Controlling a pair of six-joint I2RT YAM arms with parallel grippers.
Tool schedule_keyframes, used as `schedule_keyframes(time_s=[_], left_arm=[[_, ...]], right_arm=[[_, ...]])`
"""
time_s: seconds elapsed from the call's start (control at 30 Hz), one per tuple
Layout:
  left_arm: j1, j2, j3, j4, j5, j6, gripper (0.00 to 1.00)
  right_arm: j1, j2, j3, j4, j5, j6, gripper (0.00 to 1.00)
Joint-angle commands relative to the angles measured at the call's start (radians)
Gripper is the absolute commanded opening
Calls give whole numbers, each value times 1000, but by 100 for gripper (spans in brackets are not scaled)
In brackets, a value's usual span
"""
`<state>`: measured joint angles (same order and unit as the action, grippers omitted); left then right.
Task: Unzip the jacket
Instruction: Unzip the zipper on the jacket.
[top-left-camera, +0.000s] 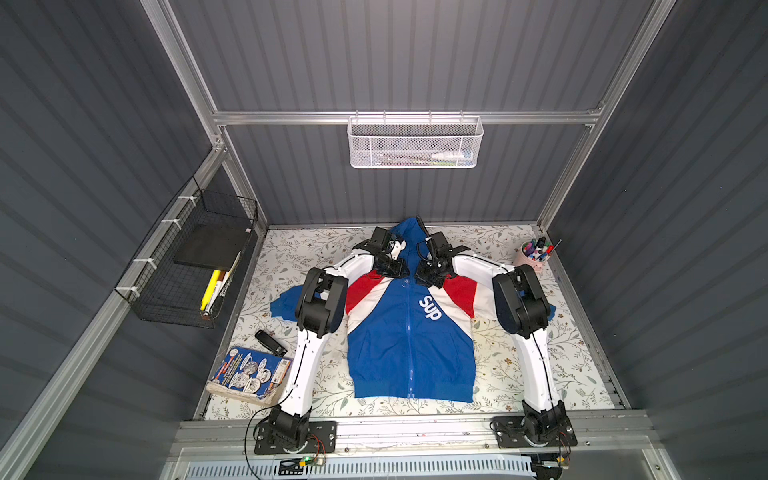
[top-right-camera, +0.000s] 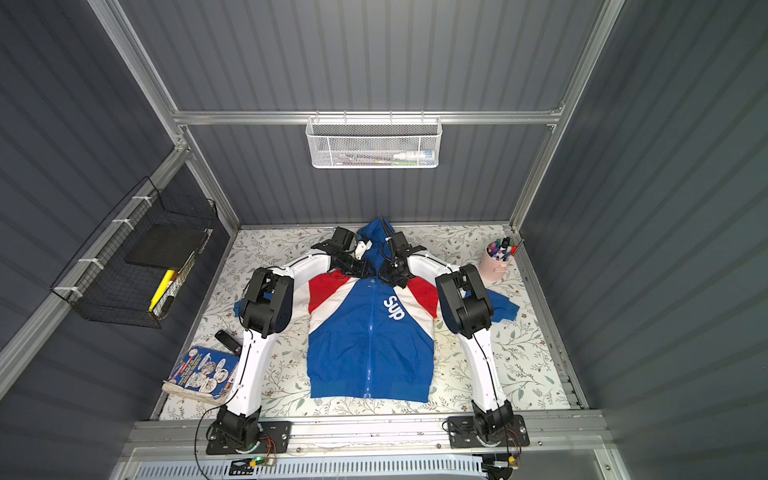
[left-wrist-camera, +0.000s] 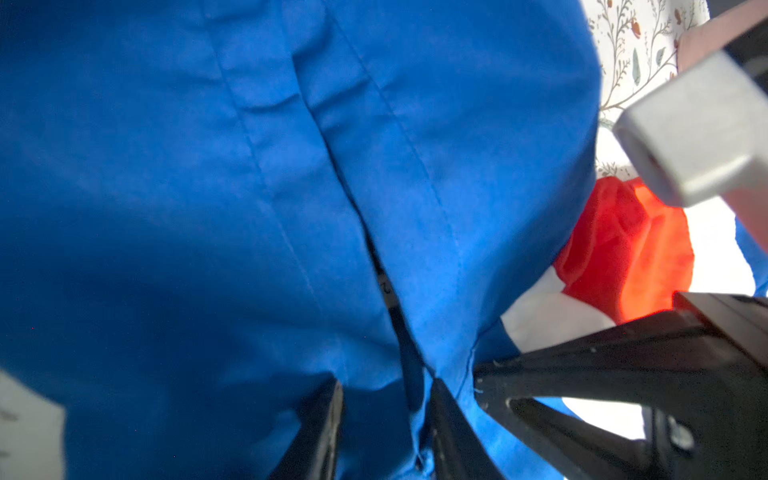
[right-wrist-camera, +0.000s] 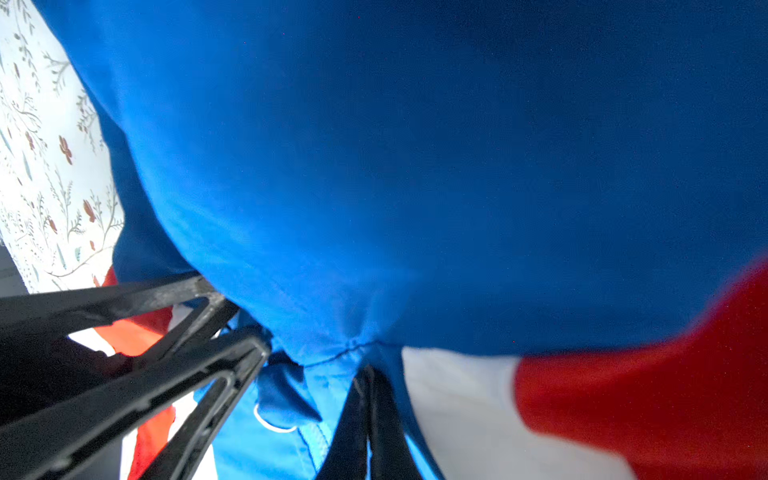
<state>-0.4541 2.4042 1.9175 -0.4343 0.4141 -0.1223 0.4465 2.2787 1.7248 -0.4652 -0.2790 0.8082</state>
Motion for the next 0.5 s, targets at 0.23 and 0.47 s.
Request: schedule_keyframes(time_s=[0.23,0.47], left_arm=[[-18,49,17,-69,-10,16,19],[-18,34,18,-70,-12,20,0]], right_arm=[[-1,27,12,-31,-9,9,7],[-1,16,10,-44,-3,-5,7]])
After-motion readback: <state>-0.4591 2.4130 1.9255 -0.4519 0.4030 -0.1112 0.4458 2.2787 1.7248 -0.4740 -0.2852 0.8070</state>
